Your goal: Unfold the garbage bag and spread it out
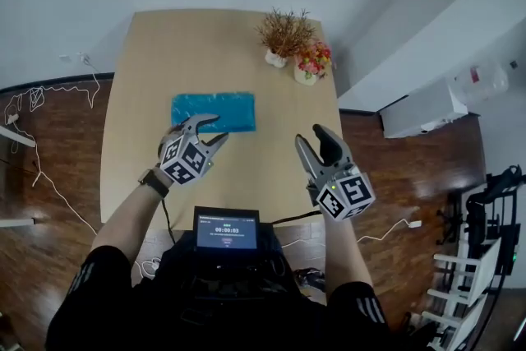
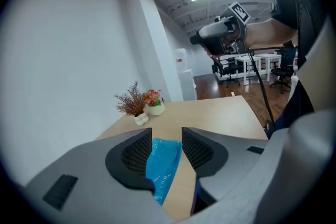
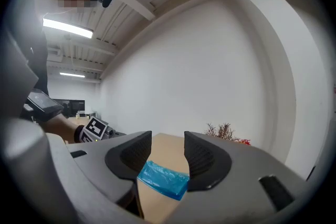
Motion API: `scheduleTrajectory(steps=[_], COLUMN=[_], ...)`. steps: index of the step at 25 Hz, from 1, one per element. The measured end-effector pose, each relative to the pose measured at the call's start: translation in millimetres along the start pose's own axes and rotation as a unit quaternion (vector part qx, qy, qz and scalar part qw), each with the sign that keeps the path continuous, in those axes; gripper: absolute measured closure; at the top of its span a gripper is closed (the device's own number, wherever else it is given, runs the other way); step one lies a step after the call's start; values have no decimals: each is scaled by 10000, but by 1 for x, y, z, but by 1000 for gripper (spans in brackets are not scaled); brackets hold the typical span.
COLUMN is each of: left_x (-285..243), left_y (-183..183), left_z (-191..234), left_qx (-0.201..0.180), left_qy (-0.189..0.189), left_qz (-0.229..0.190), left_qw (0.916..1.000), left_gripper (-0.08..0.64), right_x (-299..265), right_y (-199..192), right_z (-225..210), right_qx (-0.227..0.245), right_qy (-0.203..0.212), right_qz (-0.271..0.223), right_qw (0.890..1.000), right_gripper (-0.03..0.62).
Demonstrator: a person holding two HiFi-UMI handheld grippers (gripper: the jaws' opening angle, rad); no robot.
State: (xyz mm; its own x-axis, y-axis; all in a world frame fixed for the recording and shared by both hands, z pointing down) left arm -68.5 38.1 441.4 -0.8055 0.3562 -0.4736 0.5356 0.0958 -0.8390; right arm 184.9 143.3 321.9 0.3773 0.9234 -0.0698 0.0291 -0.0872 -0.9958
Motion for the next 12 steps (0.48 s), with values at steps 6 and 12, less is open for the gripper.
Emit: scheduleTrajectory(steps=[6, 12], left_x=[-71, -139], left_y=[-26, -60], left_z=[4, -9], left_qx=[212, 390], left_qy=[-542, -825], left_qz=[469, 1208], left_qw=[9972, 9885], left_gripper=[382, 382], right_x=[-42, -79], right_y=[-17, -53], right_z=[-18, -36], right_qx=[-109, -235], right_qy=[-19, 167], right_qz=[235, 575], right_qw=[9997, 9979], right_gripper=[374, 374])
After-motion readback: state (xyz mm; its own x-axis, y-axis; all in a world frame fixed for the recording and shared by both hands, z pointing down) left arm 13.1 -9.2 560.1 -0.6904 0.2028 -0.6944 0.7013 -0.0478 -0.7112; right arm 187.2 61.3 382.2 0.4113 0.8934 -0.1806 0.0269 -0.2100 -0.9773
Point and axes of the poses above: the fingertips, and each gripper's own axes: x backward along the fingers, z to its left, y out of its top, the point moved 8 cm from there along x, backward along the fingers, and after that the axes turned 4 degrees about -z, right-handed, at the moved point
